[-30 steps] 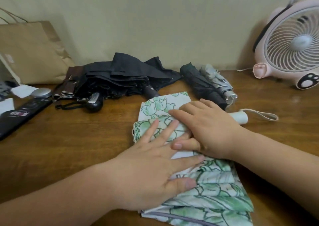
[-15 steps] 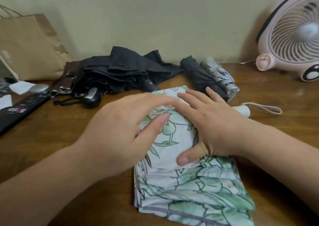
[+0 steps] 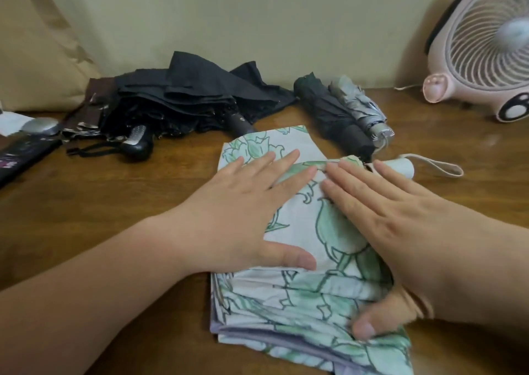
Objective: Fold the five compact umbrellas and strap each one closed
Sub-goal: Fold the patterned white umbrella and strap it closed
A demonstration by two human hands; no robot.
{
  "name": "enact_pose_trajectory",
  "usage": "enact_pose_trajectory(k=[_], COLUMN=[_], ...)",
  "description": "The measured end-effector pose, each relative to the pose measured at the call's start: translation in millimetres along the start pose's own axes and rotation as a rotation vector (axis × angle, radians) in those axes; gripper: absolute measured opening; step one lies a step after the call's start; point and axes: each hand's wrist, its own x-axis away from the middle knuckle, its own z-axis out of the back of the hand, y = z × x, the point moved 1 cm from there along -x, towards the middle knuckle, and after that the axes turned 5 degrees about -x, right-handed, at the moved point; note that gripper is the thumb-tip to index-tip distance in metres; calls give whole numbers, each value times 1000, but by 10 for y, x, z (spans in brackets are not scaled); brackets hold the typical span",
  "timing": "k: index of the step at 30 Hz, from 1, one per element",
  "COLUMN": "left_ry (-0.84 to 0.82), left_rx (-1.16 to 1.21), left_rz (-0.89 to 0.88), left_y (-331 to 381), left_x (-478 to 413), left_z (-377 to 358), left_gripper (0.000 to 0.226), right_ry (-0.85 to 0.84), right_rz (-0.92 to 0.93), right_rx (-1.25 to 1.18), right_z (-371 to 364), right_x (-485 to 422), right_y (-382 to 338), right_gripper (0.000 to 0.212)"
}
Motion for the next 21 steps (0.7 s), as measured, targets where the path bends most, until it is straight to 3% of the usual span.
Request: enact_pose_trajectory(k=[2, 3, 7, 9, 12, 15, 21], left_ry=[-6, -7, -8, -21, -48, -74, -86], left_rx=[12, 14, 26, 31, 29, 32, 40], left_rz=[5, 8, 8, 2, -8, -16, -33], left_y=[13, 21, 62, 80, 87, 81, 69], left_x=[-1, -3, 20, 42, 46, 41, 20], left_z=[4, 9, 32, 36, 36, 36, 30], left_gripper=[111, 113, 112, 109, 108, 108, 107], right_ry=[-100, -123, 299, 277, 199, 142, 110], right_rz=[-54, -148, -357, -528, -687, -727, -786], right_rx=[-197, -300, -689, -818, -981, -1064, -971], right_z=[292, 497, 897, 742, 514, 489, 481], right_x=[-5, -54, -659, -1094, -1589, -1799, -1910], right_y=[72, 85, 387, 572, 687, 634, 655], right_gripper=[140, 124, 45, 31, 32, 35, 34])
